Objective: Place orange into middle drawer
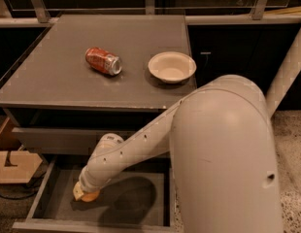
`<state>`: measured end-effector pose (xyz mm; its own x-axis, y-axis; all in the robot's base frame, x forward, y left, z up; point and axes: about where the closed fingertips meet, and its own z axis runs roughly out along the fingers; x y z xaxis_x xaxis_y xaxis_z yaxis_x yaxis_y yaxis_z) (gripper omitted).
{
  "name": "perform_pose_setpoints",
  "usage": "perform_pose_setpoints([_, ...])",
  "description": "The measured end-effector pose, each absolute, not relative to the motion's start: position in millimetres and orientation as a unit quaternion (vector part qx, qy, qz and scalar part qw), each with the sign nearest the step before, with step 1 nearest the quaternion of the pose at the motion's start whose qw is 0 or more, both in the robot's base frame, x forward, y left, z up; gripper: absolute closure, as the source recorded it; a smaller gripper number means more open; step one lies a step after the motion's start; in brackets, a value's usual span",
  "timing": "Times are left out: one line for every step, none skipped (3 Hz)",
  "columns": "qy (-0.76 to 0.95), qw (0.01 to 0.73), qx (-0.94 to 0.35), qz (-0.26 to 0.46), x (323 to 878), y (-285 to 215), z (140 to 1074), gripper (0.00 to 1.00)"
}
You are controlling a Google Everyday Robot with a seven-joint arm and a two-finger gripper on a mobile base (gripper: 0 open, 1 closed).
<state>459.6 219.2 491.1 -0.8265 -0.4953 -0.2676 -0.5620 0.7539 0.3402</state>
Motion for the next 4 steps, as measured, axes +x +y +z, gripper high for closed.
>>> perform_pose_setpoints([0.95,0.07,-0.227,0.203,462,208,455,1.0])
perform_pose_setpoints([0.956,0.066,-0.203,0.202,463,202,438,1.0])
perform_pose_setpoints([0.959,0.062,-0.187,0.202,466,201,422,1.0])
perform_pose_setpoints([0.96,0.06,-0.176,0.207,469,202,406,1.0])
